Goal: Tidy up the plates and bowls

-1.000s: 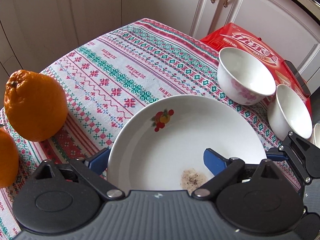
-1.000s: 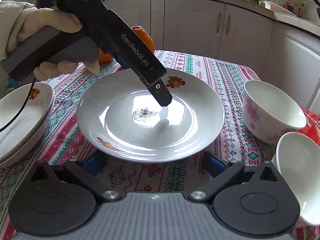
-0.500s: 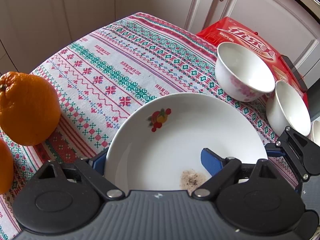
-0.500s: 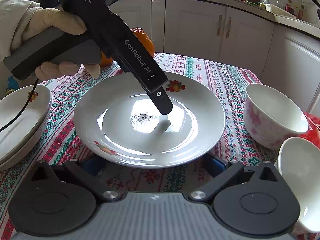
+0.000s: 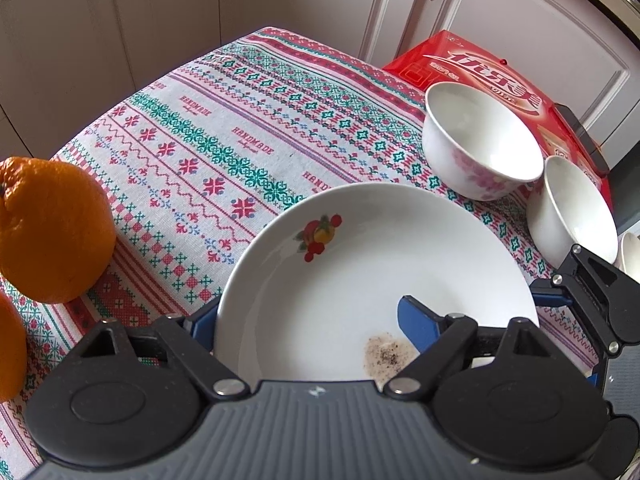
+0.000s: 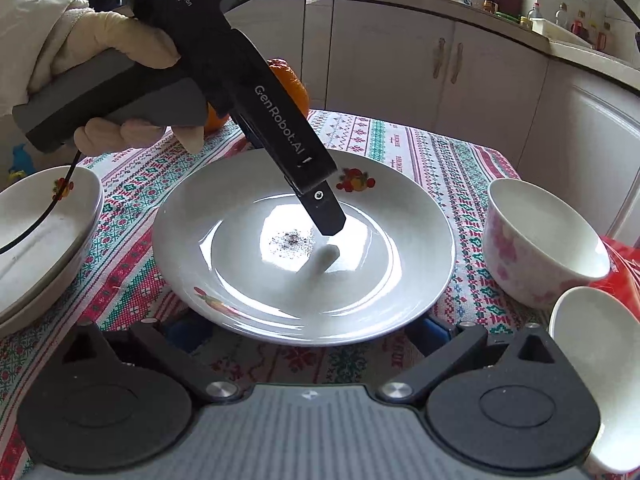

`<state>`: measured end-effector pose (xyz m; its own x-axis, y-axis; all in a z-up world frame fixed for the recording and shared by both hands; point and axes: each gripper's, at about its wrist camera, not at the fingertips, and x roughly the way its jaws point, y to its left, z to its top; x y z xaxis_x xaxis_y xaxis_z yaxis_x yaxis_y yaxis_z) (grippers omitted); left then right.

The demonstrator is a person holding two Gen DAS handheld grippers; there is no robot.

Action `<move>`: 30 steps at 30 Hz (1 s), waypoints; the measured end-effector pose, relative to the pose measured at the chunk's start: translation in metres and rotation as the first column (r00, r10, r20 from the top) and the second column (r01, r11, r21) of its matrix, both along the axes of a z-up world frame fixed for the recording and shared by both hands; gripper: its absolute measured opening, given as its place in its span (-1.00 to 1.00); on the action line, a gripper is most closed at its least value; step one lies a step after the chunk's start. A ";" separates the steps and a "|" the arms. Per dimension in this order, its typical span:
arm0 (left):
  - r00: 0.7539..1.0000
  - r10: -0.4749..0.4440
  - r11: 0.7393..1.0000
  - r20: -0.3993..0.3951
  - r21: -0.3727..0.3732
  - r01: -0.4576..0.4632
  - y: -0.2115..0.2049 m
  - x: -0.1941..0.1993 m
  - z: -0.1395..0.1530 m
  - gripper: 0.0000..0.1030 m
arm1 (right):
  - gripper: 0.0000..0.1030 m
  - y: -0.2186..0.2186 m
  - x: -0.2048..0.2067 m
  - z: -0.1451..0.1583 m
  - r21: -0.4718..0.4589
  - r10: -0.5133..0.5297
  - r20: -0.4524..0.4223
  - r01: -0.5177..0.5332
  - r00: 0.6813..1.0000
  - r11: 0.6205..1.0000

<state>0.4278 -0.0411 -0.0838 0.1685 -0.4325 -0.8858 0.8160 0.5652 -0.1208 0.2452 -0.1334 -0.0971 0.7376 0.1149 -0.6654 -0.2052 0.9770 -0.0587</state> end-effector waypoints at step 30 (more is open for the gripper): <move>0.996 0.076 0.996 0.041 -0.048 -0.074 0.027 -0.054 0.037 0.67 | 0.99 0.007 -0.035 0.033 -0.026 0.086 0.002 -0.086 0.996 0.996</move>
